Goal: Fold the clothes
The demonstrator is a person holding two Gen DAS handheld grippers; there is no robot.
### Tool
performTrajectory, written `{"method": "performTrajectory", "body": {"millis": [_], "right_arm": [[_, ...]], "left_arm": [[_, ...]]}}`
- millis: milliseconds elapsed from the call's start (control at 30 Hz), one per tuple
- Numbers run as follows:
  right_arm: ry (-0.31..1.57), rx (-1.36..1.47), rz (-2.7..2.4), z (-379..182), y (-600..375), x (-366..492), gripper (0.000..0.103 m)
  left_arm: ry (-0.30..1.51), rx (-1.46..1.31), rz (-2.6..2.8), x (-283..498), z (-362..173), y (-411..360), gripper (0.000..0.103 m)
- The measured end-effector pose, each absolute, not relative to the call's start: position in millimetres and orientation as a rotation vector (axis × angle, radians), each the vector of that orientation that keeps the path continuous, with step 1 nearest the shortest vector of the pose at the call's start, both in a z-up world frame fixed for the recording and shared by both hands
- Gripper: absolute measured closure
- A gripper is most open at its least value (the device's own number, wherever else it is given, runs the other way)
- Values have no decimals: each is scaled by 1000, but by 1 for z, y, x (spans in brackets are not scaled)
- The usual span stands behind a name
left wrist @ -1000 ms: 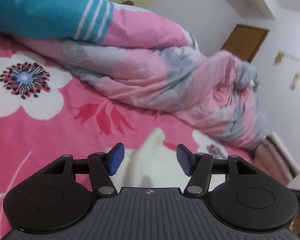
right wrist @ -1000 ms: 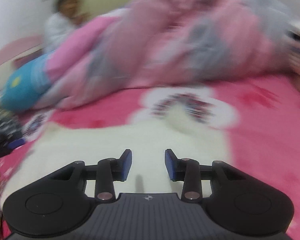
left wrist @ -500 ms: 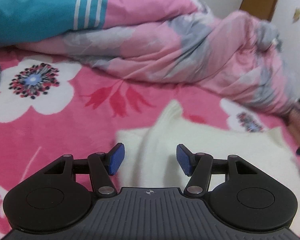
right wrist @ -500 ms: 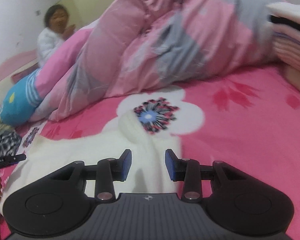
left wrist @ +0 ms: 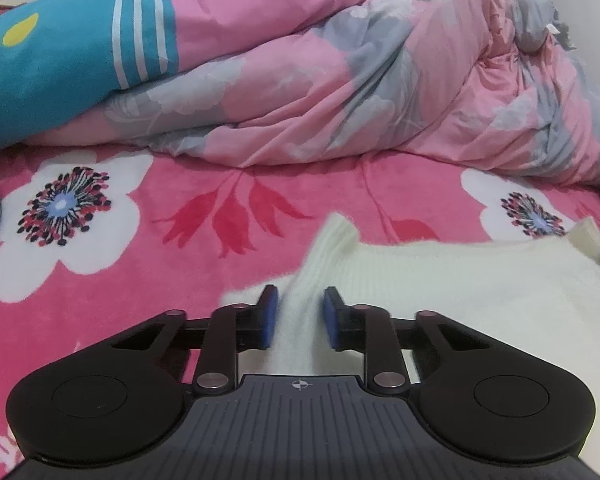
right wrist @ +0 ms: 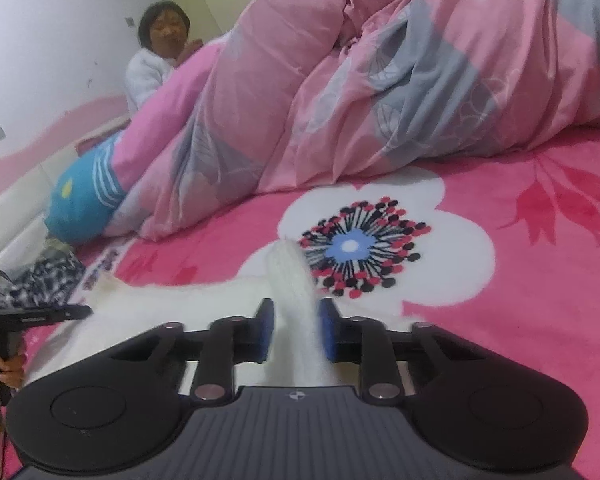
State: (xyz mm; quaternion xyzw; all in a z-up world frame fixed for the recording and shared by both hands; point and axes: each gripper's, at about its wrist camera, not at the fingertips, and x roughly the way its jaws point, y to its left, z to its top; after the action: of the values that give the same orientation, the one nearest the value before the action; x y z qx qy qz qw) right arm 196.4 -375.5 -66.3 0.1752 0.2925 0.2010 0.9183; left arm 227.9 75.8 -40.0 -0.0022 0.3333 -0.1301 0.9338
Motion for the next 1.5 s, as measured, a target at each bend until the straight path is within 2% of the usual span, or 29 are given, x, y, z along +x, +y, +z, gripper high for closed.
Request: {"method": "performTrajectory", "body": {"millis": [167,267,333,367,400,467,533,567,667,767,833,900,967,1000,1033,1067,1133,1167,1233,1500], "right_arm": [[539,355,430,-61,-373,190,92],[526,338,433,-58,-370,189,90],[533,294,415,-57,-365,190,81],[527,270,413,-56,-362,190,68],[521,247,413,-56,-359,190,65],[521,238,420,-57,-357,191,66],[526,242,422,-59,-356,192,70],[529,254,423,-60,-358,192,75],[534,293,426,-63,-364,193,81],[540,306,430,-62,-366,195,80],[552,327,418,-62,-368,197,76],[567,368,405,-65,-373,199,59],[593,411,425,-70,-377,203,58],[605,427,435,-72,-378,205,58],[617,444,446,-75,-379,208,58],[621,453,452,-77,-380,209,62],[615,465,458,-78,-380,209,79],[606,467,457,-78,-380,208,91],[578,462,456,-76,-381,204,92],[454,403,407,-55,-376,189,93]], "left_arm": [[655,30,-255,225,-40,68,90],[698,18,-265,230,-40,69,84],[710,3,-266,233,-39,70,72],[712,2,-270,235,-40,69,71],[715,4,-269,236,-41,67,70],[722,7,-271,239,-44,64,70],[730,-15,-271,243,-47,63,71],[734,-27,-269,244,-48,63,71],[740,-63,-259,246,-49,65,73],[753,-52,-260,247,-47,64,71],[771,-50,-263,250,-46,63,65],[794,-74,-279,255,-48,64,57],[813,-102,-276,260,-52,64,57],[811,-107,-270,260,-52,64,59],[810,-112,-264,260,-52,63,68],[807,-117,-258,260,-52,63,74],[790,-123,-238,257,-51,62,85],[778,-119,-233,254,-49,62,88],[754,-111,-222,250,-47,60,92],[654,-152,-177,235,-36,61,94]]}}
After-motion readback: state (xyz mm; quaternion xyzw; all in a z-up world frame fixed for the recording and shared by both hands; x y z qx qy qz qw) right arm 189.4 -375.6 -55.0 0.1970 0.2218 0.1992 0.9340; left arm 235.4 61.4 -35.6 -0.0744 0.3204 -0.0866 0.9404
